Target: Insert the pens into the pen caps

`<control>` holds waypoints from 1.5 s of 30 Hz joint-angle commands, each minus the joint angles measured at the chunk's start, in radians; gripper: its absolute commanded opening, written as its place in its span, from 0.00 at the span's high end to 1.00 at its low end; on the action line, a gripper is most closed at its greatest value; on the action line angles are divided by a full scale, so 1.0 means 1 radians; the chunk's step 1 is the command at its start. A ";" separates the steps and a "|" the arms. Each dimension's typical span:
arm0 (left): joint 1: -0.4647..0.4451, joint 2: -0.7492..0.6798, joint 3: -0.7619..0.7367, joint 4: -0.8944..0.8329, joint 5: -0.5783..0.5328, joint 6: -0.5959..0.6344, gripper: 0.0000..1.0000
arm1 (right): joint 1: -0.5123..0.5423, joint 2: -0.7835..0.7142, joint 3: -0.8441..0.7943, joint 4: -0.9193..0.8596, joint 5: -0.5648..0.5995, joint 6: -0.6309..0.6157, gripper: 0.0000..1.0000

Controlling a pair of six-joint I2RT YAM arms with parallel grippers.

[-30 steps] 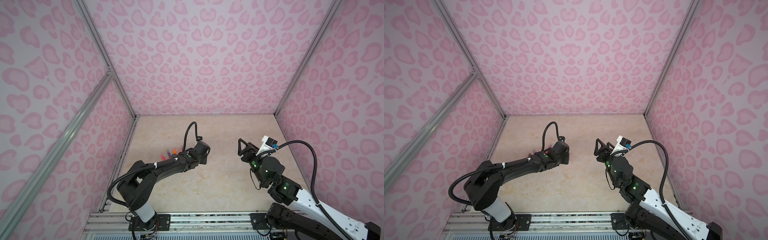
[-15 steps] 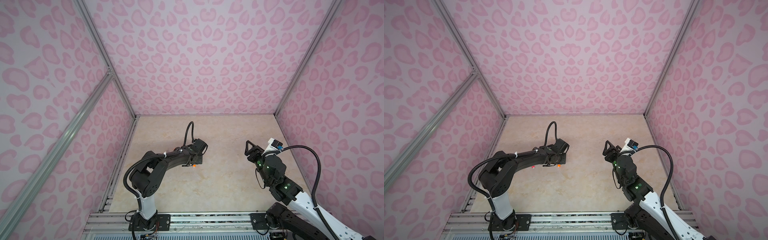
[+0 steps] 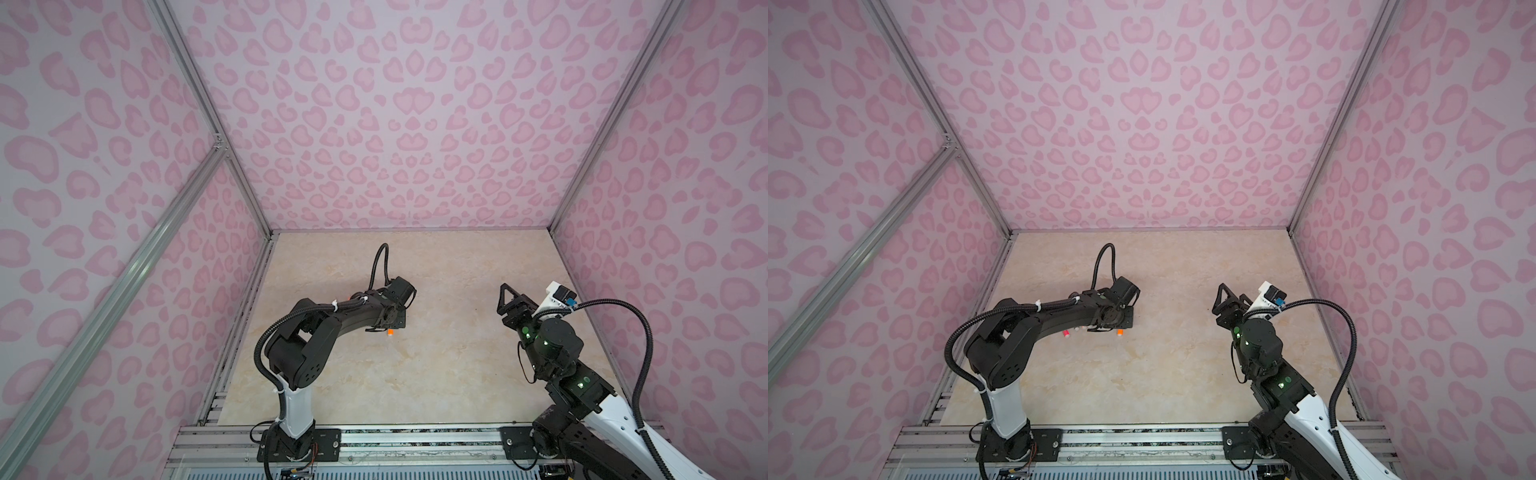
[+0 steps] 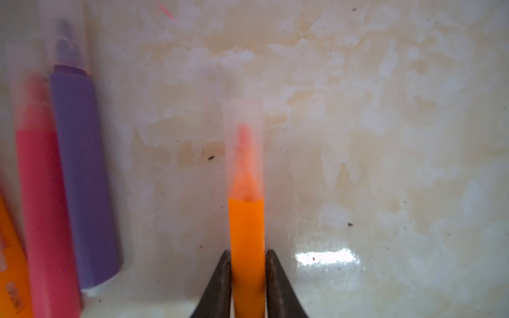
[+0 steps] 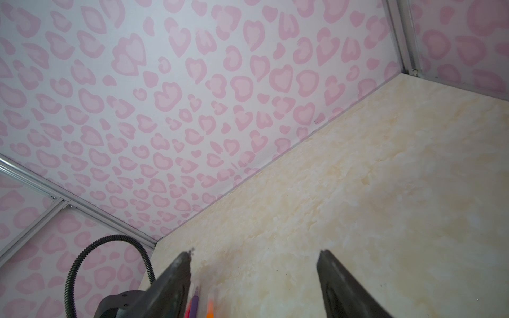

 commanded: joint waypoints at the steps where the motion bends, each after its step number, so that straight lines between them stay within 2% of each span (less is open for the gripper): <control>1: 0.002 0.016 0.008 -0.007 0.023 -0.003 0.75 | -0.017 -0.030 -0.037 -0.075 0.155 0.059 0.27; 5: 0.003 0.012 0.008 -0.010 0.002 0.012 0.71 | -0.053 -0.148 -0.167 -0.020 0.119 0.045 0.26; 7: 0.002 0.000 0.005 -0.007 -0.008 0.019 0.70 | -0.059 -0.221 -0.245 0.074 0.080 -0.019 0.24; 9: 0.003 -0.019 0.001 0.008 -0.005 0.031 0.68 | -0.069 -0.278 -0.255 0.062 0.065 -0.007 0.24; 11: 0.002 -0.055 -0.017 0.042 0.000 0.047 0.67 | -0.070 -0.303 -0.279 0.128 0.025 -0.033 0.24; 15: 0.001 -0.184 -0.107 0.131 -0.018 0.088 0.62 | -0.069 -0.214 -0.255 0.191 0.000 -0.050 0.24; 16: -0.001 -0.225 -0.139 0.157 -0.024 0.097 0.59 | -0.070 -0.162 -0.220 0.171 -0.004 -0.061 0.24; 20: -0.004 -0.413 -0.272 0.268 -0.092 0.114 0.54 | -0.073 0.026 -0.099 0.112 -0.043 -0.069 0.24; 23: -0.004 -0.574 -0.388 0.357 -0.220 0.124 0.51 | -0.073 0.123 -0.014 0.094 -0.125 -0.118 0.23; 25: -0.004 -0.693 -0.470 0.410 -0.328 0.136 0.50 | -0.073 0.156 0.032 0.055 -0.131 -0.166 0.22; 30: 0.010 -0.922 -0.627 0.501 -0.654 0.161 0.50 | -0.089 0.152 0.051 -0.018 0.049 -0.288 0.20; 32: 0.041 -0.964 -0.667 0.536 -0.735 0.185 0.51 | -0.108 0.115 0.018 -0.013 0.087 -0.367 0.19; 34: 0.082 -0.989 -0.740 0.674 -0.709 0.270 0.51 | -0.130 0.057 -0.031 0.045 0.089 -0.488 0.18; 35: 0.105 -0.993 -0.793 0.773 -0.669 0.323 0.51 | -0.147 0.025 -0.064 0.088 0.096 -0.518 0.14; 36: 0.134 -0.987 -0.840 0.873 -0.626 0.371 0.51 | -0.168 -0.003 -0.098 0.112 0.095 -0.522 0.06; 37: 0.164 -0.974 -0.861 0.921 -0.623 0.381 0.51 | -0.193 -0.021 -0.120 0.133 0.084 -0.526 0.03; 40: 0.261 -0.925 -0.859 0.923 -0.683 0.349 0.52 | -0.319 -0.031 -0.185 0.183 0.040 -0.493 0.04; 41: 0.288 -0.930 -0.855 0.892 -0.666 0.340 0.52 | -0.367 -0.018 -0.205 0.205 0.028 -0.478 0.03; 44: 0.374 -0.942 -0.942 1.088 -0.565 0.408 0.52 | -0.510 0.078 -0.280 0.326 0.030 -0.382 0.04; 45: 0.414 -0.919 -0.980 1.165 -0.535 0.405 0.51 | -0.538 0.121 -0.293 0.368 -0.007 -0.376 0.03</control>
